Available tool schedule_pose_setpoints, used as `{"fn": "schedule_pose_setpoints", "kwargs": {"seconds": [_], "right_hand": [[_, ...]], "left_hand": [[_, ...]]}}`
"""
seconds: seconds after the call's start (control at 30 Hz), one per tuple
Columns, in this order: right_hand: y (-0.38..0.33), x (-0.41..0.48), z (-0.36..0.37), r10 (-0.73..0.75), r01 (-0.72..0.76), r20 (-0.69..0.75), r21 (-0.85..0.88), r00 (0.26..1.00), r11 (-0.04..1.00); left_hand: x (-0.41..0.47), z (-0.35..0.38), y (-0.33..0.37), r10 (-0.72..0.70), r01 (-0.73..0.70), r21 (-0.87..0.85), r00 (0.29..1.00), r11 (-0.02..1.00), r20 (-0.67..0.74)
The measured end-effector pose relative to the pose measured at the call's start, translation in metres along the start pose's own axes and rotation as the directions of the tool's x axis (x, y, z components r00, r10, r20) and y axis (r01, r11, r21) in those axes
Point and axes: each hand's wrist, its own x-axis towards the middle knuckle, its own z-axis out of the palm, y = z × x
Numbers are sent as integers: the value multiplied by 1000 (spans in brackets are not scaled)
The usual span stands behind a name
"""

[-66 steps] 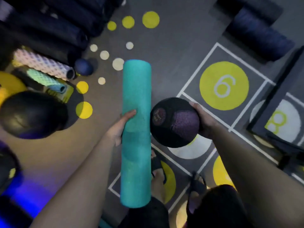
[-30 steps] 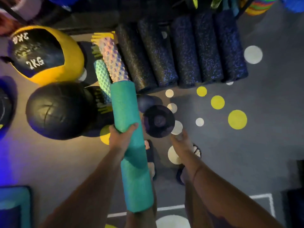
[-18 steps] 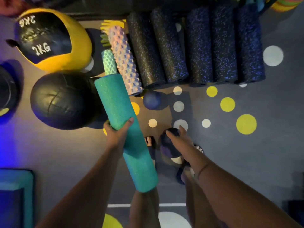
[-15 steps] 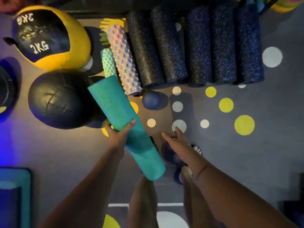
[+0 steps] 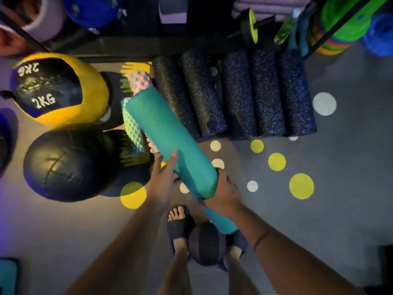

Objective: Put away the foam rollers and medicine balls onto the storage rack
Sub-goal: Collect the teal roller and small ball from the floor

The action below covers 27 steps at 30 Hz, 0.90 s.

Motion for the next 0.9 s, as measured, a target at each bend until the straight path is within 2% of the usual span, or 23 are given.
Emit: {"fn": "schedule_pose_setpoints", "kwargs": {"seconds": [0.1,0.2,0.33,0.4,0.5,0.6,0.7,0.8,0.9], "right_hand": [[-34,28,-32,92,-66,-140,180,986,981],[-72,56,-68,109,-66,-191,222,975,973],[-94,72,-96,-22,77,-277,190,961,979],[-89,64,-100,-90,154,-307,193,948,969],[-66,32,-94,-75,126,-283,167,956,978],[-38,-18,-97,-45,100,-274,189,961,977],[-24,-70,-127,81,-7,-287,248,954,969],[-25,-115,-172,143,-29,-338,322,930,946],[-30,-155,-216,152,10,-416,362,897,932]], "left_hand": [[8,22,22,41,-45,74,997,996,61],[10,29,33,63,-67,83,997,994,51],[-1,23,38,97,-100,123,995,987,36],[-12,19,41,69,-75,146,997,986,45],[-37,16,49,4,-12,155,998,988,55],[-72,19,68,-6,-8,210,998,978,68],[-115,31,99,-22,-8,244,992,970,120],[-158,47,136,35,-85,268,981,960,188],[-196,68,168,61,-146,320,963,936,262]]}}
